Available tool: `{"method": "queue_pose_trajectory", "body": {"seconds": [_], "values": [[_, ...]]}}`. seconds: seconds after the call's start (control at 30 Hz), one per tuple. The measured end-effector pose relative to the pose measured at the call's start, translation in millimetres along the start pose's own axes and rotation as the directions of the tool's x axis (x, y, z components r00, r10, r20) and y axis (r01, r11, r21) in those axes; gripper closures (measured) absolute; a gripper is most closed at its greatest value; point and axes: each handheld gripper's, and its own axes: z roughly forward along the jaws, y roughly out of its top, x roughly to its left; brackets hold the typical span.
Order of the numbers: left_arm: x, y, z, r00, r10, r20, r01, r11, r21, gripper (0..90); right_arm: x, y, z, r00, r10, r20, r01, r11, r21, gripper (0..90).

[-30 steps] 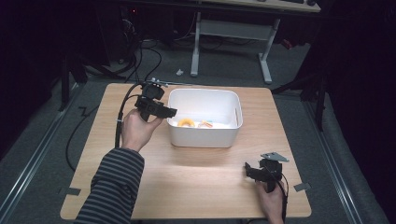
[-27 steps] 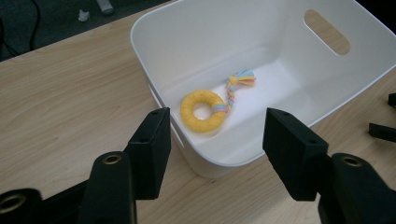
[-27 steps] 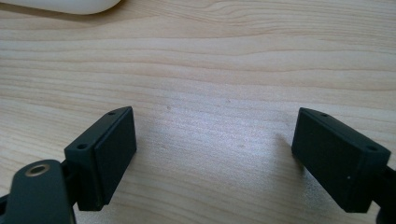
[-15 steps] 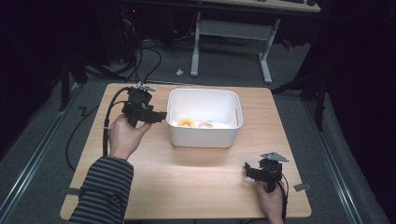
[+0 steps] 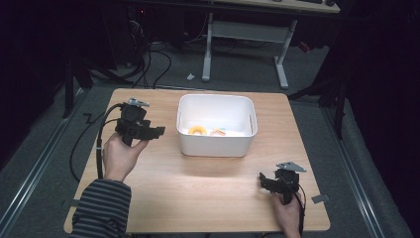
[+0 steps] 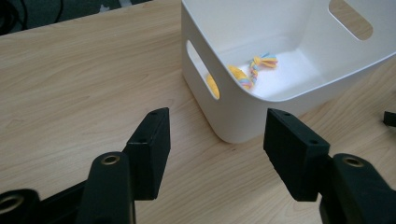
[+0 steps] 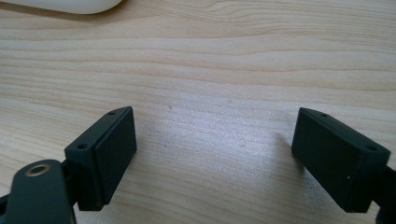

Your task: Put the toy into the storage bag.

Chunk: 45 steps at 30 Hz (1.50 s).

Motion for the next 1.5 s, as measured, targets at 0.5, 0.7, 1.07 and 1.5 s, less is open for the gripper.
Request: {"method": "queue_pose_trajectory", "body": {"seconds": [0.5, 0.7, 1.07, 1.5], "values": [[14.6, -33.4, -4.3, 0.9982, -0.061, -0.002, 0.061, 0.9982, -0.003, 41.4, 0.1, 0.0, 0.0, 1.0, -0.001, 0.0, 0.001, 1.0, 0.0, 13.8], [19.3, -48.2, -4.9, 0.9963, -0.086, 0.001, 0.086, 0.9963, -0.005, 41.4, 0.1, 0.0, 0.0, 1.0, 0.0, -0.001, 0.0, 1.0, 0.0, 13.8], [25.3, -75.8, 2.5, 0.9923, -0.123, 0.009, 0.123, 0.9924, -0.003, 41.2, 0.1, 0.0, 0.0, 1.0, 0.0, -0.001, 0.0, 1.0, 0.0, 13.8], [32.9, -114.9, 21.0, 0.9796, -0.196, 0.046, 0.195, 0.9806, 0.02, 40.6, 0.2, 0.0, 0.0, 1.0, -0.001, -0.001, 0.001, 1.0, 0.0, 13.8]]}}
